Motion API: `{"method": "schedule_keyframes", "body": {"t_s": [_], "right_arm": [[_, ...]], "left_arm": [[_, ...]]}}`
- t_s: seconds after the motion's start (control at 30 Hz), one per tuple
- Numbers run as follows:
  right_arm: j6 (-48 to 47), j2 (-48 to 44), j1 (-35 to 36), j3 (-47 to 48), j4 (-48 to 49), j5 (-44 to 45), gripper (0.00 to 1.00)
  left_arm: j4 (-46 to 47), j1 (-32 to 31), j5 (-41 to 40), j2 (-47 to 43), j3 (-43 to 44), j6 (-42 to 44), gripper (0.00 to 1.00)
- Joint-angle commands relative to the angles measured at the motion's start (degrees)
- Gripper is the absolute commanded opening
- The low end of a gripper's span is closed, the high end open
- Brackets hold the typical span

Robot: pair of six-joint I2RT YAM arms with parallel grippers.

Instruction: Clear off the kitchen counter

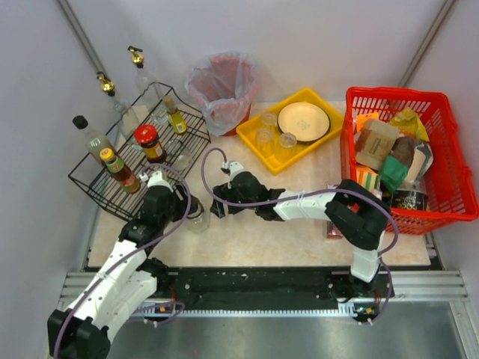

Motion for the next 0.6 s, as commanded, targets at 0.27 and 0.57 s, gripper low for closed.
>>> {"method": "schedule_keyframes", "body": {"t_s": [0.27,0.57], "right_arm": [[-3.4,-16.2,6.4,-8.8,0.0,18.3,0.93],[5.7,-12.1,17.2,2.0,-10.1,37.3,0.99]], "left_arm": [[-11.0,-0.3,-8.9,-9.8,6.0,-1.4,0.85],[-25.3,-0.3,-21.1,-14.8,28.7,2.5,0.86]]}}
